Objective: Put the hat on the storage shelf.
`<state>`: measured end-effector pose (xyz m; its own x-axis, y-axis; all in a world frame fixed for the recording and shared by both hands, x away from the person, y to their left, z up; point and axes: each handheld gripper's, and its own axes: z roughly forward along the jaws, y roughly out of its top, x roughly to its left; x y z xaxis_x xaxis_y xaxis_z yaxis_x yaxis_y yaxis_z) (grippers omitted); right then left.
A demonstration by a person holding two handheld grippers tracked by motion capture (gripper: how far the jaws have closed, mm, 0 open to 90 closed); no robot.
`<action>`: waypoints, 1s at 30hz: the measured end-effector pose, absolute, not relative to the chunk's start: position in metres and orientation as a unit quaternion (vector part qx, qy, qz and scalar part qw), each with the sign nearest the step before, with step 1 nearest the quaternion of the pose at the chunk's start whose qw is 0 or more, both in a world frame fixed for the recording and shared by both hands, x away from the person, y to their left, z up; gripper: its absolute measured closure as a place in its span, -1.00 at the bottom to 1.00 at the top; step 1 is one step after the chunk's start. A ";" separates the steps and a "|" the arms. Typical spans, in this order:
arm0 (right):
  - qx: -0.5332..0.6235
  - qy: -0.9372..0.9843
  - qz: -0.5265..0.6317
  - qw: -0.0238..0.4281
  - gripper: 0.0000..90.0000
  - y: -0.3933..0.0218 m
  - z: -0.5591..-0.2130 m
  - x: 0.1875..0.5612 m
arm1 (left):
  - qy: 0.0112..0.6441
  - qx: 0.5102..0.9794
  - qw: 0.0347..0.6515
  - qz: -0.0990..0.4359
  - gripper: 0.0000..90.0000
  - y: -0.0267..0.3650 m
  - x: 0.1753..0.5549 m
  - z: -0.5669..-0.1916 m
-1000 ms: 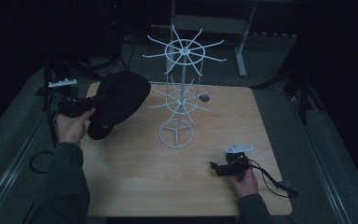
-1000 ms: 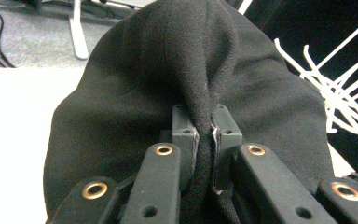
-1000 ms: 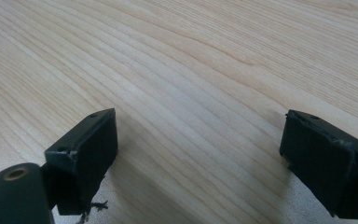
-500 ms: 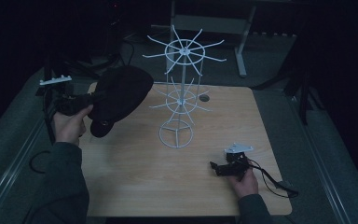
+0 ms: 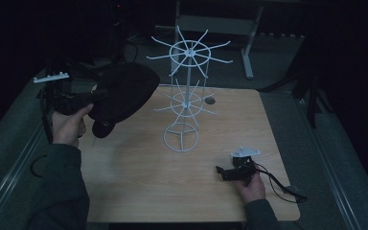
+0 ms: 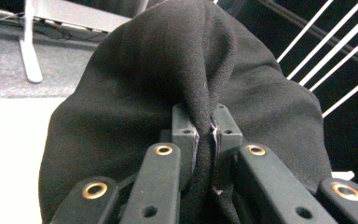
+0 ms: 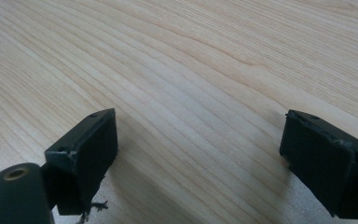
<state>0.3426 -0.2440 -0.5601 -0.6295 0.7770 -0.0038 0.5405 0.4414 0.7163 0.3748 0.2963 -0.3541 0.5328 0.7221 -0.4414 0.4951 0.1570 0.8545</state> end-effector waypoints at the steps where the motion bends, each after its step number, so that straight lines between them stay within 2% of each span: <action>1: 0.396 0.832 0.350 0.169 -0.76 -0.244 -0.560 0.343 | 0.471 0.643 0.596 0.096 0.87 0.297 0.375 -0.353; 30: 0.396 0.832 0.349 0.169 -0.76 -0.244 -0.560 0.343 | 0.459 0.617 0.631 0.100 0.87 0.302 0.369 -0.325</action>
<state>0.3425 -0.2440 -0.5600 -0.6294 0.7770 -0.0043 0.5411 0.4422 0.7153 0.3695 0.3020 -0.3247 0.5578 0.6937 -0.4556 0.4410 0.2173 0.8708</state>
